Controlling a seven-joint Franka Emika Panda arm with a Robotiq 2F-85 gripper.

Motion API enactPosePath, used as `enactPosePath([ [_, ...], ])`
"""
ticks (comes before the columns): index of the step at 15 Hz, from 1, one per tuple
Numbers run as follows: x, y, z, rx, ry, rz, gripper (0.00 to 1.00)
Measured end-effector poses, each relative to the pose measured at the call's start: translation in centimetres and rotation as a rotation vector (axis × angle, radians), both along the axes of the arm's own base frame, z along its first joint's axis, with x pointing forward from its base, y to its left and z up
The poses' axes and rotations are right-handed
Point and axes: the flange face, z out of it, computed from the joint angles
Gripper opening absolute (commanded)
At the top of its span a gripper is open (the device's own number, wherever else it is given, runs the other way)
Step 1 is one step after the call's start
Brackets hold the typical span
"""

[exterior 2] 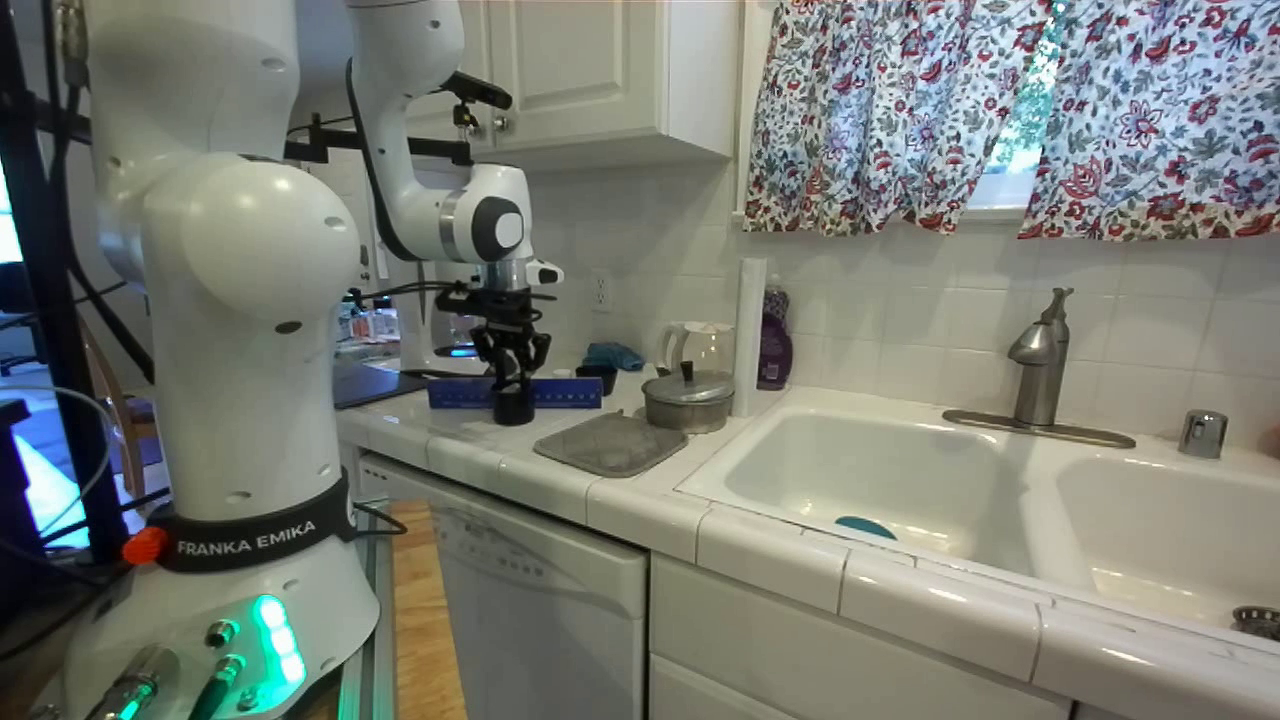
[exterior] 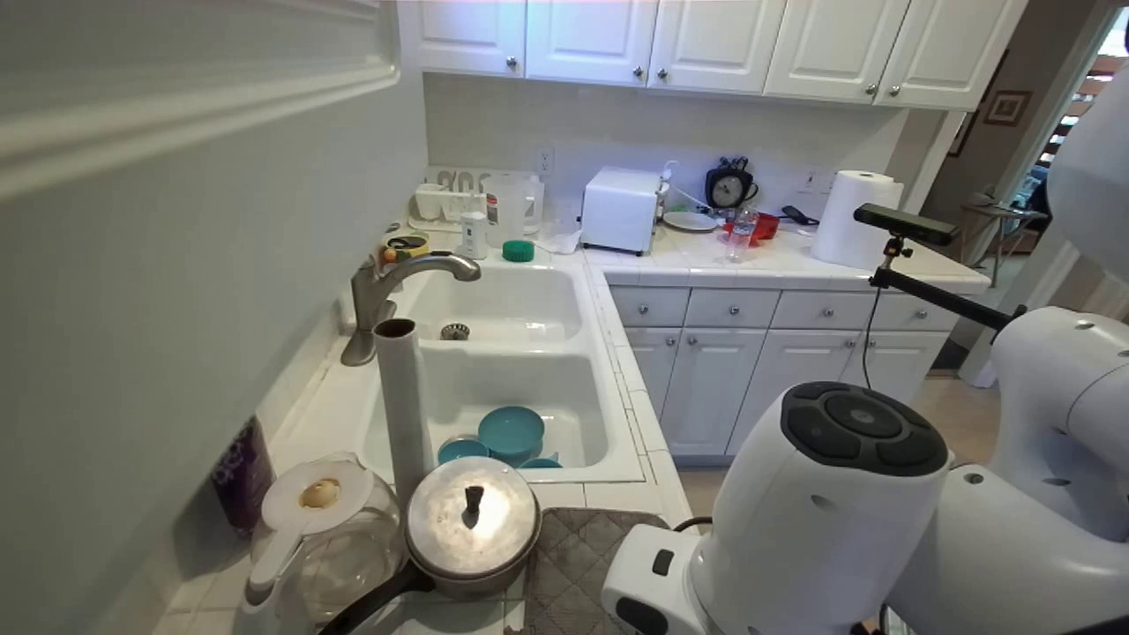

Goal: Remove the green towel from the black pot

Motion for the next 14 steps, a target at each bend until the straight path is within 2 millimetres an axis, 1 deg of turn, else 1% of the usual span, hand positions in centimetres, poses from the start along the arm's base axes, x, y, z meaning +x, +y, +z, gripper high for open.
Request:
enactPosePath([
  [1, 0.1, -0.1, -0.1, -0.002, 0.001, -0.003, 0.42],
  [2, 0.1, -0.1, -0.2, -0.004, 0.002, -0.005, 0.44],
  [6, 0.2, -0.3, -0.8, -0.013, 0.013, -0.008, 0.43],
  [7, 0.1, -0.3, -1.0, -0.014, 0.015, -0.008, 0.41],
  [8, 0.1, -0.3, -1.1, -0.016, 0.018, -0.007, 0.38],
  [9, 0.2, -0.2, -1.3, -0.017, 0.018, -0.005, 0.26],
  [10, 0.2, -0.2, -1.3, -0.018, 0.018, -0.003, 0.16],
  [12, 0.2, -0.1, -1.5, -0.021, 0.015, 0.004, 0.01],
  [14, 0.2, -0.1, -1.5, -0.024, 0.012, 0.008, 0.00],
])
